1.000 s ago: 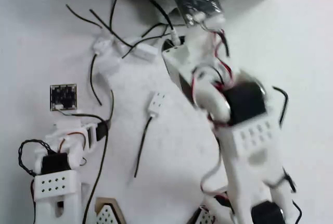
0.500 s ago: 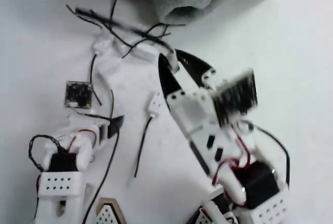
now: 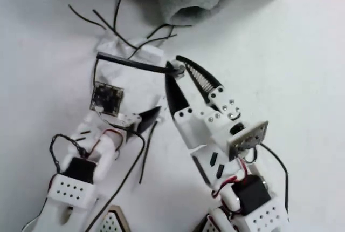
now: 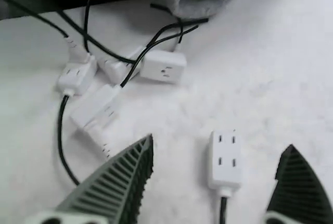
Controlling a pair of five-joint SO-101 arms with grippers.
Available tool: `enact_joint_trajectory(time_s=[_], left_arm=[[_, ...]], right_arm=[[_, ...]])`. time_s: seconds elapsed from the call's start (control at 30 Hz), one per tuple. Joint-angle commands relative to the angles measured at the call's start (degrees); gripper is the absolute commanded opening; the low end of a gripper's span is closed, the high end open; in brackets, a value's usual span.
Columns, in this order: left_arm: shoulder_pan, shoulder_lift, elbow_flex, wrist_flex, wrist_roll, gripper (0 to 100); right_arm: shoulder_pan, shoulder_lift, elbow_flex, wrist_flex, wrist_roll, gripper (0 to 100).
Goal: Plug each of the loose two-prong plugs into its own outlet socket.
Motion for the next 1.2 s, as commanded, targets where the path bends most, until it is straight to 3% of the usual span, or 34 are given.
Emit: enact_joint_trajectory(time_s=[0.0,0.23,0.5,0.9,1.17], left_arm=[[4.4,-0.8,-5.8,-1.7,4.5,37],[9.4,-0.8,-12.0,-1.8,9.7,37],[11.9,-0.8,-17.8,-1.8,10.3,37],[11.6,-0.8,-22.1,-4.0,9.9,37],[11.6,-0.8,-22.2,-7.2,9.8,36]], right_arm=[[-1.3,0.3,2.2,-9.1,-0.6,1.8],[0.5,-6.9,7.3,-14.1,-0.2,1.8],[0.6,-23.2,18.6,-14.3,-0.2,1.8],[-4.4,-22.2,22.1,-13.5,-0.6,1.8],[-4.4,-22.3,22.3,-5.8,-0.6,1.8]])
